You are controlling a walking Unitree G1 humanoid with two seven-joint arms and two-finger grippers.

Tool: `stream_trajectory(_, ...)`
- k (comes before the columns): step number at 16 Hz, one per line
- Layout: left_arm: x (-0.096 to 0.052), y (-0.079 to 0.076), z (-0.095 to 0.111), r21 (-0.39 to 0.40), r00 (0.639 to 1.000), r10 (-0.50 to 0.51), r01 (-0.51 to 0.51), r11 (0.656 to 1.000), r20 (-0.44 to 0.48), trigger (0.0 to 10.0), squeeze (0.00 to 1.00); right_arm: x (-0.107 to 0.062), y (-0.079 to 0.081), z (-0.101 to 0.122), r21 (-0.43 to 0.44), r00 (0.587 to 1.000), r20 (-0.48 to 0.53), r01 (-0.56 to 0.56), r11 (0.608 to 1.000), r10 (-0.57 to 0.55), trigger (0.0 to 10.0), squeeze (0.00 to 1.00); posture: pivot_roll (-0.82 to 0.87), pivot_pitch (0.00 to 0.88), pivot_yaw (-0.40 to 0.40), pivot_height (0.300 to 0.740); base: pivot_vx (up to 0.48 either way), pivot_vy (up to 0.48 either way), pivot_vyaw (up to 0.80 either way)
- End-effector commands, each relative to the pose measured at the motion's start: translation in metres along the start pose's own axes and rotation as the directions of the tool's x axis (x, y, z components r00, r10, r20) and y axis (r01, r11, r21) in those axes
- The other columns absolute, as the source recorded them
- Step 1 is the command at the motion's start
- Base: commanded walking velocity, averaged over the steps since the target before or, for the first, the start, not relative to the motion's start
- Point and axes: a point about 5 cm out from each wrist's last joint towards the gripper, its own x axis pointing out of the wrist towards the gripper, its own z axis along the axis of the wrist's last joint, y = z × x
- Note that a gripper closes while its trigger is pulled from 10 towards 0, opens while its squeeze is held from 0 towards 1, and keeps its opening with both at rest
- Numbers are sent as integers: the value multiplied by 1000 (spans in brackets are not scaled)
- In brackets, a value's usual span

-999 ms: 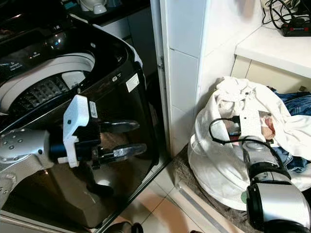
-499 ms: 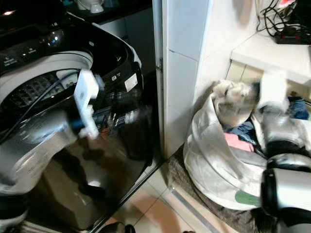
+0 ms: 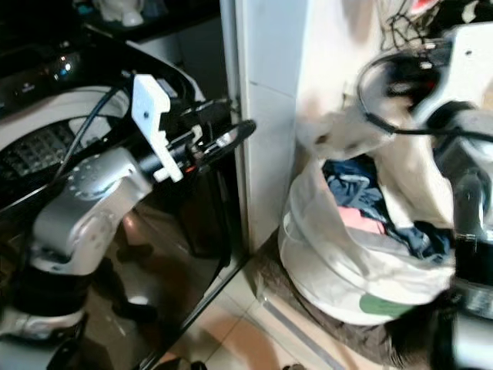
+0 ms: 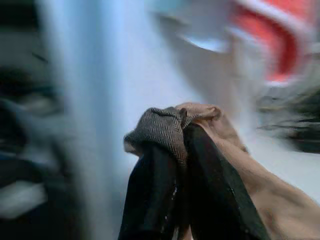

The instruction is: Clothes washing

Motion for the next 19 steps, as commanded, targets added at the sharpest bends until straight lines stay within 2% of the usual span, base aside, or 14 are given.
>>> stream_trajectory(1, 1, 3, 7, -1, 999, 8, -8, 1000, 35, 10000, 1000, -3, 15, 13, 59, 996, 44, -81, 995, 79, 0, 0, -89, 0, 67, 740, 0, 0, 0)
stream_trajectory(2, 6, 1, 14, -34, 995, 1, 2, 999, 102, 10000, 1000, -7, 38, 24, 165, 967, 122, -242, 956, 223, 0, 0, -95, 0, 60, 740, 0, 0, 0)
stream_trajectory(4, 8, 2, 21, -68, 986, 8, 4, 998, 168, 10000, 1000, -11, 50, 26, 251, 933, 157, -354, 901, 323, 0, 0, -95, 0, 54, 740, 0, 0, 0)
stream_trajectory(6, 9, 1, 29, -67, 973, -5, 21, 998, 232, 10000, 1000, -20, 66, 29, 335, 865, 215, -502, 797, 454, 0, 0, -96, 0, 40, 740, 0, 0, 0)
stream_trajectory(7, 10, -1, 31, -77, 968, -19, 40, 996, 250, 10000, 1000, -23, 70, 30, 356, 847, 233, -532, 768, 478, 0, 0, -97, 0, 36, 740, 0, 0, 0)
stream_trajectory(8, 11, -6, 33, -54, 964, -39, 55, 997, 263, 10000, 1000, -27, 76, 30, 394, 815, 261, -580, 713, 518, 0, 0, -100, 0, 28, 740, 0, 0, 0)
stream_trajectory(9, 13, -10, 29, -30, 966, -51, 61, 998, 252, 10000, 0, -29, 82, 27, 424, 792, 267, -608, 672, 548, 0, 0, -100, 0, 22, 740, 0, 0, 0)
stream_trajectory(10, 15, -11, 24, 5, 975, -41, 41, 999, 219, 10000, 0, -31, 86, 26, 438, 777, 267, -625, 646, 571, 0, 0, -101, 0, 20, 740, 0, 0, 0)
stream_trajectory(12, 15, -11, 14, 24, 986, -27, 24, 999, 164, 10000, 0, -35, 94, 27, 445, 743, 274, -661, 604, 611, 0, 0, -100, 0, 14, 740, 0, 0, 0)
stream_trajectory(14, 13, -10, 14, 7, 983, -25, 25, 1000, 179, 10000, 0, -36, 96, 27, 453, 737, 276, -666, 593, 617, 0, 0, -99, 0, 11, 740, 0, 0, 0)
stream_trajectory(15, 13, -8, 14, -10, 983, -17, 20, 1000, 185, 4549, 0, -36, 96, 27, 457, 738, 274, -664, 592, 617, 0, 0, -100, 0, 10, 740, 0, 0, 0)
stream_trajectory(16, 12, -5, 14, -9, 983, 2, -1, 1000, 184, 0, 0, -37, 96, 28, 462, 737, 273, -664, 588, 618, 0, 0, -99, 0, 9, 740, 0, 0, 0)
stream_trajectory(19, 11, -3, 14, -19, 980, 8, -4, 1000, 198, 0, 0, -38, 96, 27, 469, 737, 265, -662, 585, 621, 0, 0, -100, 0, 8, 740, 0, 0, 0)
